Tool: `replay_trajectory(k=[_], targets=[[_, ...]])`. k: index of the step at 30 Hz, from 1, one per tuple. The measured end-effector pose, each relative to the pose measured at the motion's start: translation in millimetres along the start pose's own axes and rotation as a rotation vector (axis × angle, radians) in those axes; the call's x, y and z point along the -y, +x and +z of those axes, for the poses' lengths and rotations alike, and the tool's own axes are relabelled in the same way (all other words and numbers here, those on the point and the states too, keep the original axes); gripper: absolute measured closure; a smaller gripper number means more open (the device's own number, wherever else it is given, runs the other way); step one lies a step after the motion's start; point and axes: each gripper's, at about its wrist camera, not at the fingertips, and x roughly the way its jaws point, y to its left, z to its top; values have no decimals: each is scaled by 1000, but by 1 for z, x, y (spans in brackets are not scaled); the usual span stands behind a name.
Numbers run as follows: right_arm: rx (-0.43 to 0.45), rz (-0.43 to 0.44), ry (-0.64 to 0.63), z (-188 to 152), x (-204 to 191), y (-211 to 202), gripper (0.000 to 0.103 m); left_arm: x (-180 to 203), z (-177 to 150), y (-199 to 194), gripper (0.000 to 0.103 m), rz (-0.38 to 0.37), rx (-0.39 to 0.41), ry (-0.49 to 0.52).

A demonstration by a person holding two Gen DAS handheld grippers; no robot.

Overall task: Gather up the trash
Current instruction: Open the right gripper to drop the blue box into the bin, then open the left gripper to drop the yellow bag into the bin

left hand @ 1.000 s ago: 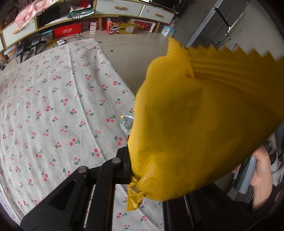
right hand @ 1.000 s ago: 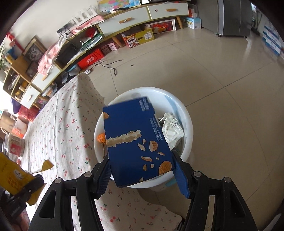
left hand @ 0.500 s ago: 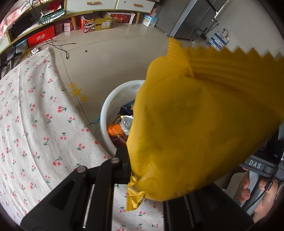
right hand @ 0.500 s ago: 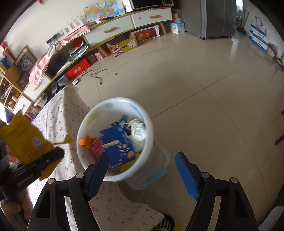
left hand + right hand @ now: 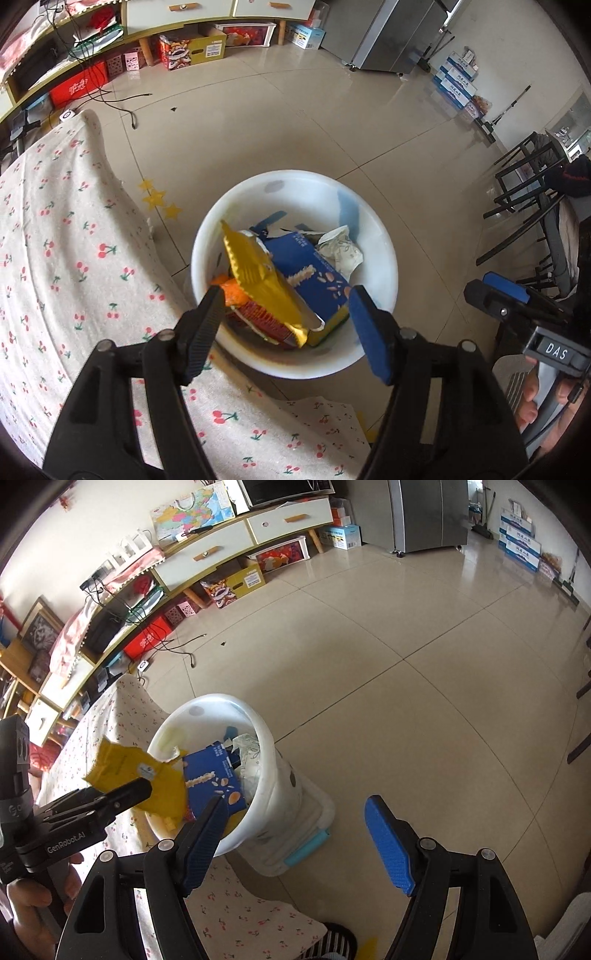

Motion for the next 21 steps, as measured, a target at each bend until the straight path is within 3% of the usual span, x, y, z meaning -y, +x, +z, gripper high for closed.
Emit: replay_trajectory(k=[15,21], targets=[[12,10,-54,-7,-28,-8,25,-51,-37,-49,28,53,55,-82],[22,23,-101,-17,-52,-17,25,-62,-67,-76,20,129,105,-97]])
